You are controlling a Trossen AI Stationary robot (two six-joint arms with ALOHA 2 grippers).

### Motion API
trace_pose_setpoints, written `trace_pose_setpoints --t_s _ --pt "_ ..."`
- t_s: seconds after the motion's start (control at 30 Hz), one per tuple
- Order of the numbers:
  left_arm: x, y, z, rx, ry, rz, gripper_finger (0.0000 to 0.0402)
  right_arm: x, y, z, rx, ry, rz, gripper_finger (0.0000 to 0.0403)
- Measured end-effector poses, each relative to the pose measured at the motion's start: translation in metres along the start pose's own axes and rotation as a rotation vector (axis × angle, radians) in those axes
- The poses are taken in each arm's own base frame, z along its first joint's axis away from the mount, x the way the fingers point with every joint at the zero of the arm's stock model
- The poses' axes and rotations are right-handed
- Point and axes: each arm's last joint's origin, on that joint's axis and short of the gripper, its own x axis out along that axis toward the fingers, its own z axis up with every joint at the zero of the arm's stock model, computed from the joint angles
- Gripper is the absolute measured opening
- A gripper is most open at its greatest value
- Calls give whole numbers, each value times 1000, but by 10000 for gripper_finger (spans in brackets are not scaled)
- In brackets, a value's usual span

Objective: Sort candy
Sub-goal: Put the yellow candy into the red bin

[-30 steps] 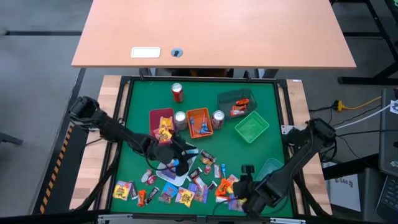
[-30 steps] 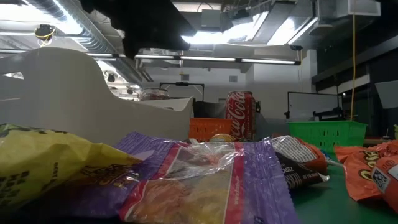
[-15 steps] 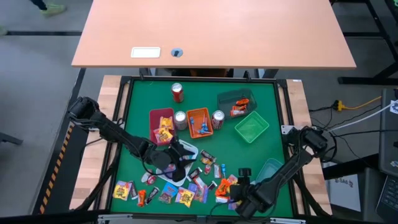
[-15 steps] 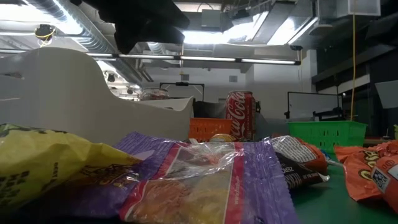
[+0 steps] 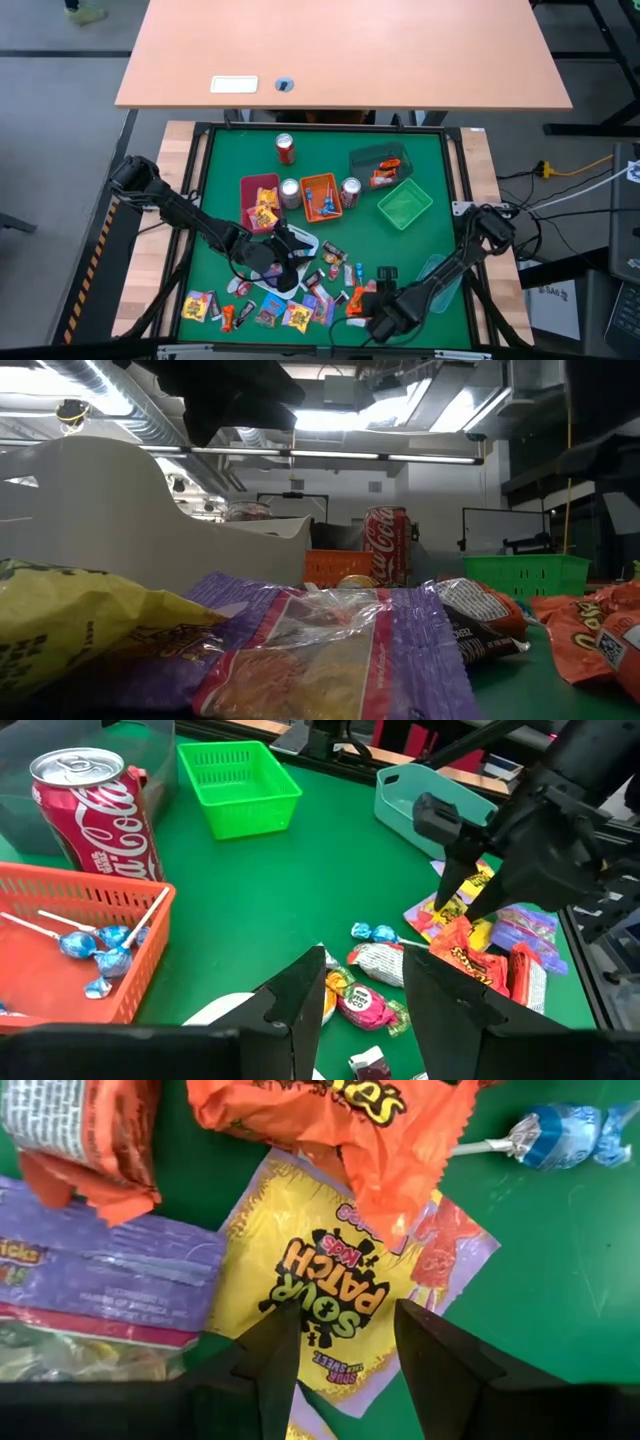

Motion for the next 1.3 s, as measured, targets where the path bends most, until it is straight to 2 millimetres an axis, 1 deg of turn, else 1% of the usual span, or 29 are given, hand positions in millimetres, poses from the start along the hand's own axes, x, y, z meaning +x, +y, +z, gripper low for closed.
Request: trace_pose_setpoints --t_s 0.1,0.17,0.27,0.43,0.5,0.67,0.77,0.87,1.13,1.3 --pt "0 0 0 0 0 0 125 2 -6 5 9 13 8 158" --pt "0 0 0 0 0 0 125 3 -9 7 4 22 18 142" --pt "0 0 0 0 0 0 125 4 -13 10 4 30 24 105" --pt "0 0 0 1 0 0 125 6 -17 13 1 33 16 26" --pt "0 0 0 1 0 0 125 6 -18 13 -16 30 11 9" --pt "0 0 0 1 0 0 125 6 -18 12 -22 37 3 21" --pt "-3 0 3 -5 -9 -5 125 3 -21 9 -26 55 -13 12" --pt "-7 0 8 -3 -23 -14 125 -4 -25 6 -28 64 -16 4" --pt "-26 -3 21 13 -68 -61 125 -44 -39 0 -17 8 11 3" --pt "-41 -6 29 3 -93 -100 125 -71 -57 1 5 -82 5 1"
